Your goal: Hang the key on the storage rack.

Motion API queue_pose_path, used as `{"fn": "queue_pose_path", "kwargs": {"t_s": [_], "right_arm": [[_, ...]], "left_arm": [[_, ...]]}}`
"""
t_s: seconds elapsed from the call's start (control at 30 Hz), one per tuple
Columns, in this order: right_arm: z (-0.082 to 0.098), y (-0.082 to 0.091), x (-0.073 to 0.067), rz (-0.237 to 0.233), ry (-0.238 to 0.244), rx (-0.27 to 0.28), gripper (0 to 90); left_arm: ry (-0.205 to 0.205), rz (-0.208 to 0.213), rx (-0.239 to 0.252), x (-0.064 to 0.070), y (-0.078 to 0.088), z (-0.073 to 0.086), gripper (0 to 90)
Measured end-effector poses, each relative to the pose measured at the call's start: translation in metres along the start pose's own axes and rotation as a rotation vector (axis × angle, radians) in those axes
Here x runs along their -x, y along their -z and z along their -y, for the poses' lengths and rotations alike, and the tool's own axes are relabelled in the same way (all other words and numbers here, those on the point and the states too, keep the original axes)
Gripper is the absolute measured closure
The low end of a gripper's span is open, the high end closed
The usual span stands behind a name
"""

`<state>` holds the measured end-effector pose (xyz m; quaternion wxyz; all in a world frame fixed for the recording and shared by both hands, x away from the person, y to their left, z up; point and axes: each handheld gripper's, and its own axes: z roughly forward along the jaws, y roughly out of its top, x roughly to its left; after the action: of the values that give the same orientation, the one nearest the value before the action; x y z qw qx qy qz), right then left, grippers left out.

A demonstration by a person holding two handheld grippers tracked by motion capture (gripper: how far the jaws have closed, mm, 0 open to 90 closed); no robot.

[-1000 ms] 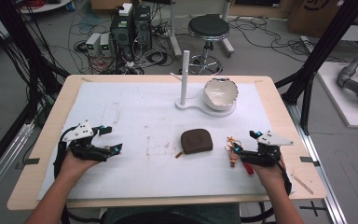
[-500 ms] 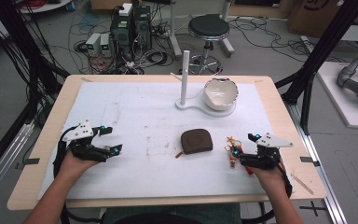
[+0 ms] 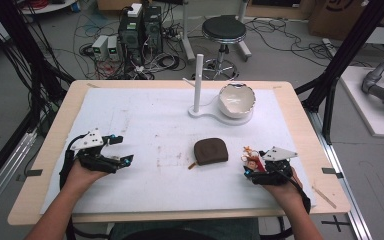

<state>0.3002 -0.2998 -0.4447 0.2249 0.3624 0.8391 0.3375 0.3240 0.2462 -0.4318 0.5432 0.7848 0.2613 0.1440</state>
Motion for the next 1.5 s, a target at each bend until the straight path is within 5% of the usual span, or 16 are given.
{"fn": "queue_pose_path", "kwargs": {"t_s": [0.07,0.2,0.83,1.1,1.13,1.37,1.5], "right_arm": [[0.004,-0.009,0.002,-0.021,-0.015,-0.068,19.0],[0.005,-0.01,0.006,-0.045,-0.045,-0.064,19.0],[-0.001,-0.003,-0.002,0.023,0.033,-0.061,30.9],[-0.002,-0.01,-0.001,0.011,0.006,-0.075,33.9],[-0.003,-0.01,0.0,0.001,0.002,-0.08,42.9],[-0.008,-0.009,-0.003,0.014,0.04,-0.097,46.7],[-0.011,-0.004,-0.004,-0.003,0.034,-0.056,47.1]], "left_arm": [[-0.004,0.002,-0.004,0.001,-0.001,0.0,15.1],[-0.006,0.006,-0.01,0.001,-0.001,0.0,15.1],[-0.01,0.007,-0.017,0.002,-0.002,0.001,15.0],[-0.02,0.013,-0.03,0.003,-0.004,0.001,15.1],[-0.019,0.013,-0.029,0.003,-0.004,0.001,15.1],[-0.02,0.013,-0.027,0.003,-0.003,0.0,15.1],[-0.02,0.014,-0.024,0.003,-0.003,0.0,15.1]]}}
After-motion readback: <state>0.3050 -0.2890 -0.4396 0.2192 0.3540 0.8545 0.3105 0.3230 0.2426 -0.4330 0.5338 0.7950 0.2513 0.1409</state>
